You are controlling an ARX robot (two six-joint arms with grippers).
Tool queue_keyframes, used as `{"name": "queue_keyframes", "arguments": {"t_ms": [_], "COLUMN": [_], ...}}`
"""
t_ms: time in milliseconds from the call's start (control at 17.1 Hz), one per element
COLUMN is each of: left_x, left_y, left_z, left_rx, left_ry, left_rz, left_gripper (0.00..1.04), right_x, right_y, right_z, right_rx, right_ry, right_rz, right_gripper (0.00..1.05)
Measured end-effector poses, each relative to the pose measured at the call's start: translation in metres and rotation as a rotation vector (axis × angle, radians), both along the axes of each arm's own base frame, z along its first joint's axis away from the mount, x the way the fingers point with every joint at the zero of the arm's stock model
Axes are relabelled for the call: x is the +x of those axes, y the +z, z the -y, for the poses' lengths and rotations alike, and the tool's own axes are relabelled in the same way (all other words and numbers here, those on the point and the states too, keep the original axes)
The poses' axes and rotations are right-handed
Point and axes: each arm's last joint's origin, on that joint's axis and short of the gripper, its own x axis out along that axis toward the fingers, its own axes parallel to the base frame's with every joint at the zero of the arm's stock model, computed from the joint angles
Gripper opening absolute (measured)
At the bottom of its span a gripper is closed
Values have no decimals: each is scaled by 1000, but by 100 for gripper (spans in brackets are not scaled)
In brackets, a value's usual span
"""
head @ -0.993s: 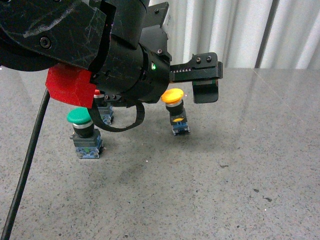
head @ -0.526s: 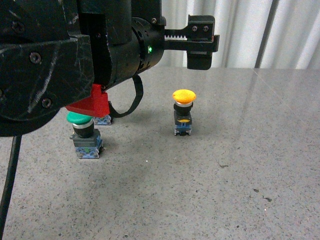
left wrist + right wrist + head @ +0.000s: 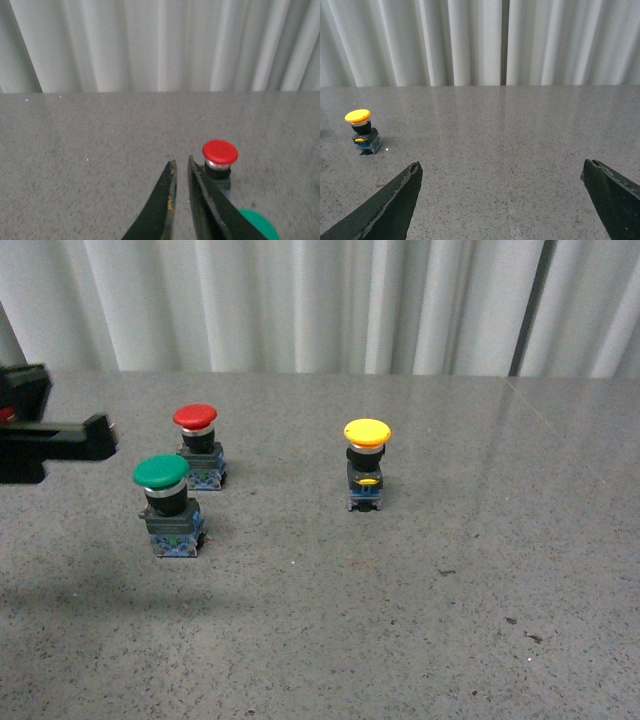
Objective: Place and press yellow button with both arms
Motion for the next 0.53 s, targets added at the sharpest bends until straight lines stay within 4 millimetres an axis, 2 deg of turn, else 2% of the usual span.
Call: {"name": "queue_keyframes", "arguments": {"t_ms": [117,292,526], "left_x": [-18,-37,-61], "left_y": [-1,-13,-7], "left_z": [-17,-30,-44], "left_rx": [-16,-2,-9], "left_ry": [14,15,12], "left_rz": [48,-14,15], "left_gripper": [4,4,4], "right_x": [0,0,0], "right_y": [0,0,0], "right_z": [0,0,0], "right_rx": [0,0,0], "right_ry": [0,0,0], "right_rz": [0,1,1], "right_gripper": [98,98,98]}}
